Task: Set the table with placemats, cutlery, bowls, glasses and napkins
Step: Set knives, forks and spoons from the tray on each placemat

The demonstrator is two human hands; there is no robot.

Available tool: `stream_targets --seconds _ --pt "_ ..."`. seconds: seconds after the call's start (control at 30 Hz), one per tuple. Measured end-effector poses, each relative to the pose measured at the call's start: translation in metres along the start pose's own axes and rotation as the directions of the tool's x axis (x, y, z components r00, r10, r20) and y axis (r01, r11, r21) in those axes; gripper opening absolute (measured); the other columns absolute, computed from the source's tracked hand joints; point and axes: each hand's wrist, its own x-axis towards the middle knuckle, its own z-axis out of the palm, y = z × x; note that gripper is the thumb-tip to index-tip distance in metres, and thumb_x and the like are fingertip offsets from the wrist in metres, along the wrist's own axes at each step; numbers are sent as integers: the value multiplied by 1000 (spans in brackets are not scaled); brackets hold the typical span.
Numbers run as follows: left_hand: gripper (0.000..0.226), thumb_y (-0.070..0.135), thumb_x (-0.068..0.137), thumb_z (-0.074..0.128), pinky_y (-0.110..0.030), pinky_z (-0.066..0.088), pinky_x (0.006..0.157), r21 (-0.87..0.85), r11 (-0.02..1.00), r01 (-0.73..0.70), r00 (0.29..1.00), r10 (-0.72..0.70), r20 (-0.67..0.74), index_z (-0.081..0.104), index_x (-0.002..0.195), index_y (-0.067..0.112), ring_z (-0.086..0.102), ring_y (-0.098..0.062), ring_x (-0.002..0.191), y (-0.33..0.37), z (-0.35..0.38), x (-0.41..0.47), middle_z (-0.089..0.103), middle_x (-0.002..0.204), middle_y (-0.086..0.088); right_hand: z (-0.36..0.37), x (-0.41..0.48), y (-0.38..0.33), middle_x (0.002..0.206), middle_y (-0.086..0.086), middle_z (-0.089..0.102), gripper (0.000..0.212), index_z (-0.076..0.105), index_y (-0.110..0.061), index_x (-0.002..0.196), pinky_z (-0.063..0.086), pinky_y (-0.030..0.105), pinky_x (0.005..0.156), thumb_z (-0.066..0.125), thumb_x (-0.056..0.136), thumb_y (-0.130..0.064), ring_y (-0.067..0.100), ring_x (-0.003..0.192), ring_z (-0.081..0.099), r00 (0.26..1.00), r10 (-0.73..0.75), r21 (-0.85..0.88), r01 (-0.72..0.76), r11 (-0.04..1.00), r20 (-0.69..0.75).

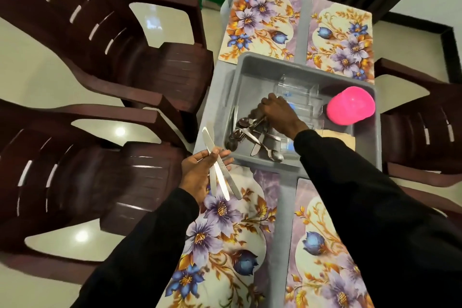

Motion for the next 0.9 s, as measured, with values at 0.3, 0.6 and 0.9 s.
stream_targets --seconds 0.3,0.6,0.9 --pt "29 10 99 62 -49 57 96 -11 1000 9 1000 -9 7 62 122 -7 71 -40 109 0 -5 -2 71 120 -25 -30 18 36 87 11 63 28 58 -10 76 41 34 68 69 78 16 30 90 54 989 65 -26 -69 997 -133" --pt "32 11 99 62 -50 57 97 38 999 0 1000 0 -13 61 125 -8 71 -40 107 4 2 -5 71 118 -24 -29 22 36 90 21 67 20 63 -2 82 48 41 67 68 81 18 38 93 60 979 167 0 -168 986 -113" --pt "35 11 101 57 -45 59 92 40 999 20 1000 -21 13 57 130 -10 72 -37 106 6 -3 -10 71 120 -23 -21 43 39 82 8 68 24 67 -15 76 56 36 72 64 87 6 26 76 66 976 218 156 -213 964 -13"
